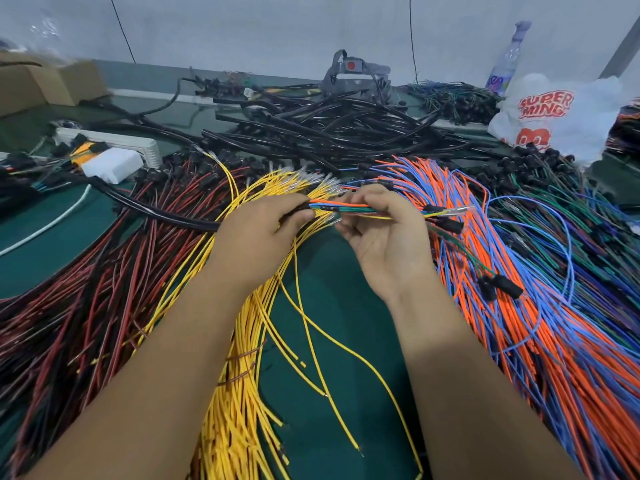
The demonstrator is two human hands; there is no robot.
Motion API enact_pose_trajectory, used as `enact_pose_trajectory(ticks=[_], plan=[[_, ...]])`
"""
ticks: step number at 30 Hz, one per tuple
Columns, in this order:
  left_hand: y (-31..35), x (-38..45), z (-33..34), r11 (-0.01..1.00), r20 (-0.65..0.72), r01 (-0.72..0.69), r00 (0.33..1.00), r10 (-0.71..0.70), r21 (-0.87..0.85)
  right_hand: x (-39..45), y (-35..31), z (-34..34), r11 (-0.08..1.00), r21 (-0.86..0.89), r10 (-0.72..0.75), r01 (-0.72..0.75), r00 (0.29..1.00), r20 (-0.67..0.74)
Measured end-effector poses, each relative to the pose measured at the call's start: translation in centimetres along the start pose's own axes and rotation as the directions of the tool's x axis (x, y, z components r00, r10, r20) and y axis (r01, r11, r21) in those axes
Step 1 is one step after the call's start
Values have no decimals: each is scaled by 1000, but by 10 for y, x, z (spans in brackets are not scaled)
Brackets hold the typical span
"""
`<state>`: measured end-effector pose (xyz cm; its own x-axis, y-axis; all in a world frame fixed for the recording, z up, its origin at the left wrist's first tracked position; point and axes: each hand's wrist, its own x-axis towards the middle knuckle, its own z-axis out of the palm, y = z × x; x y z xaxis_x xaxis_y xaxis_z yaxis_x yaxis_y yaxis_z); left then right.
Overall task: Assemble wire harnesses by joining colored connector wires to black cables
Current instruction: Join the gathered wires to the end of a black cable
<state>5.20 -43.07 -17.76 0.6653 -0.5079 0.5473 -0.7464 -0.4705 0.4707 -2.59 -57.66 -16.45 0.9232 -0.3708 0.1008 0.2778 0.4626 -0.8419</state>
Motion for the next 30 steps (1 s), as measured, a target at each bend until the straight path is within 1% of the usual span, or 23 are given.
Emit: enact_pose_trajectory(ticks=[3, 5, 7, 8, 11, 14, 16, 19, 22, 26, 28, 30], plan=[[0, 0, 2, 1000, 11, 5, 1000, -5, 9, -1, 2, 2, 1000, -3, -29, 29, 999, 28], [-2, 2, 1, 999, 2, 8, 1000, -8, -31, -1, 4, 2, 997, -48, -60, 61, 998, 18], [-4, 3, -1, 998, -29, 3, 1000, -5, -61, 0, 6, 2, 992, -98, -86, 82, 996, -34], [-4, 4, -1, 998, -43, -2, 999, -1, -57, 0, 7, 2, 991, -100, -92, 84, 992, -83], [-4, 4, -1, 999, -36, -15, 999, 14, -31, 2, 7, 3, 995, -66, -82, 68, 968, -238], [-3, 4, 1, 999, -21, 28, 999, -29, -46, 4, 7, 4, 999, -13, -51, 50, 950, -309], [-4, 4, -1, 997, -62, 67, 996, -69, -47, 4, 6, 4, 998, 41, -31, 48, 934, -355], [-4, 3, -2, 994, -110, 108, 988, -110, -30, 3, 3, 3, 994, 97, -1, 41, 924, -383], [-5, 3, 0, 993, -104, 115, 988, -113, 9, 2, 3, 4, 989, 130, -6, 62, 918, -396], [-5, 4, -1, 993, -94, 119, 988, -119, -7, 2, 2, 3, 970, 211, -26, 120, 915, -403], [-5, 4, -1, 993, -90, 121, 989, -120, 12, 3, 0, 2, 972, 199, -28, 124, 904, -426], [-5, 5, 0, 988, -92, 138, 987, -132, 66, 3, -1, 1, 982, 136, -47, 128, 874, -484]])
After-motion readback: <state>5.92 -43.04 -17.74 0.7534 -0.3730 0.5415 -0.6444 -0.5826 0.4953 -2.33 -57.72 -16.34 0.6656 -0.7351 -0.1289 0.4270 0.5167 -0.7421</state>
